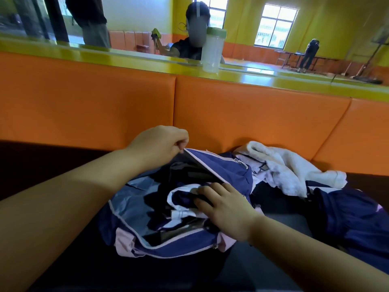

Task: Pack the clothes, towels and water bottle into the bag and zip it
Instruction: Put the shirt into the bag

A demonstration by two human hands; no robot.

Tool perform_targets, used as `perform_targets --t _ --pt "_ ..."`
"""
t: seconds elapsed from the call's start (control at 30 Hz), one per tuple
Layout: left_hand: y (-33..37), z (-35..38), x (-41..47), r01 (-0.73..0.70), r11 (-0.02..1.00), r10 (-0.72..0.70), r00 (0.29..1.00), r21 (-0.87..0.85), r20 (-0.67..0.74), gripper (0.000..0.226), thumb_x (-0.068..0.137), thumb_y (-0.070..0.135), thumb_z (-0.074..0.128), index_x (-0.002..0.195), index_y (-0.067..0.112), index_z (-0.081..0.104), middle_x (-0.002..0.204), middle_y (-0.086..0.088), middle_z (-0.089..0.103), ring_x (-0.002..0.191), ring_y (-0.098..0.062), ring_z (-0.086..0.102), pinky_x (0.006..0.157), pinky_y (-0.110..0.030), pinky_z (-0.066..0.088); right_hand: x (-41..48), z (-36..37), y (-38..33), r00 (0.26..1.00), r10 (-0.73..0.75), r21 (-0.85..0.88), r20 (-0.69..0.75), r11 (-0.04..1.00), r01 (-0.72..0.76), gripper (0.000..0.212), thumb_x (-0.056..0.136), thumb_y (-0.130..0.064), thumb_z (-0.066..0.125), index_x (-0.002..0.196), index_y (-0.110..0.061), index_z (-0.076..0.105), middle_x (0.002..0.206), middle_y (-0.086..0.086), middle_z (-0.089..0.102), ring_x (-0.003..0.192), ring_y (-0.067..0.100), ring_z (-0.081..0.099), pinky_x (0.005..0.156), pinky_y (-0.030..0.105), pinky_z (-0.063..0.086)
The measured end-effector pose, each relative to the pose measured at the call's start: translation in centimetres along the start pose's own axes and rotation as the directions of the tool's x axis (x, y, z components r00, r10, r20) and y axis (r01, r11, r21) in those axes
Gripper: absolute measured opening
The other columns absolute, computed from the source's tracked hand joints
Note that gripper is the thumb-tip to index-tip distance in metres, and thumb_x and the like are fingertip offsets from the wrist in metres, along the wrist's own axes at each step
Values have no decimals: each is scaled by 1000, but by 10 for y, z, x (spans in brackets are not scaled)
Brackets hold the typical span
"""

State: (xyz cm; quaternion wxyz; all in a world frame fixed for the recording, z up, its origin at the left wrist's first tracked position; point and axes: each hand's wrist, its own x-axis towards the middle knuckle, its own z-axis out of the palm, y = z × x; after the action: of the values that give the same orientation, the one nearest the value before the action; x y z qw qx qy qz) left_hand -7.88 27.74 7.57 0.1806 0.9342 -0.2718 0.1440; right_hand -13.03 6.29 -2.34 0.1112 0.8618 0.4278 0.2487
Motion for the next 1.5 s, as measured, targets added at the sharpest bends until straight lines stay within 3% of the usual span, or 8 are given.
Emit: perform_targets --t 0.23,0.47,0.63,0.77,0.9,1.13,1.27,1.5 --pt "2 7 -11 31 999 -31 999 -33 6 10 85 17 60 82 25 55 82 7 61 76 -22 56 66 -42 50 -8 -7 -14 861 200 263 468 898 -352 86 77 -20 69 144 -14 16 129 11 35 96 33 57 64 33 40" --pt "-2 17 -20 -2 999 2 1000 -51 -7 8 86 23 61 83 29 57 85 10 63 78 -18 57 67 -44 51 5 -23 -28 747 -13 205 665 965 -166 51 88 -26 55 138 -26 42 131 11 44 112 34 44 89 42 37" --pt "3 21 -24 -10 999 8 1000 -54 -23 8 86 20 62 83 26 59 85 10 62 79 -16 56 67 -38 49 4 -18 -33 646 -52 326 762 892 -312 41 93 -25 50 133 -14 49 124 16 56 112 36 54 91 43 47" --pt "6 26 -31 12 999 -12 1000 -50 -11 12 86 24 62 79 32 56 81 14 59 79 -15 55 70 -36 46 -10 -17 -34 576 14 332 817 805 -491 74 91 -61 35 150 -24 11 157 13 15 143 34 16 115 47 19" --pt "14 32 -47 22 1000 -22 999 -5 36 11 86 33 61 78 30 55 79 12 58 79 -14 51 76 -42 46 -27 -23 -35 655 16 350 756 835 -424 87 82 -75 19 151 -26 -1 160 6 0 146 21 -4 117 38 -2" --pt "28 44 -78 14 999 -19 993 46 121 18 84 46 60 90 29 61 92 12 58 88 -13 53 73 -36 49 -44 -36 -36 865 26 366 502 900 -239 71 87 -67 21 127 -20 56 132 5 58 119 29 53 99 41 40" --pt "50 52 -90 -38 999 35 995 37 97 16 84 45 60 88 30 62 85 15 56 83 -10 51 66 -25 40 -69 -56 -25 908 121 382 402 879 -287 35 89 -44 50 111 -21 65 107 4 69 97 28 62 80 41 50" --pt "110 84 -80 -93 995 98 989 -46 115 25 79 56 56 84 33 63 81 19 57 78 -7 53 64 -25 42 -156 -94 11 847 416 315 331 797 -515 45 85 -53 41 106 -23 67 96 0 70 86 26 65 65 39 52"
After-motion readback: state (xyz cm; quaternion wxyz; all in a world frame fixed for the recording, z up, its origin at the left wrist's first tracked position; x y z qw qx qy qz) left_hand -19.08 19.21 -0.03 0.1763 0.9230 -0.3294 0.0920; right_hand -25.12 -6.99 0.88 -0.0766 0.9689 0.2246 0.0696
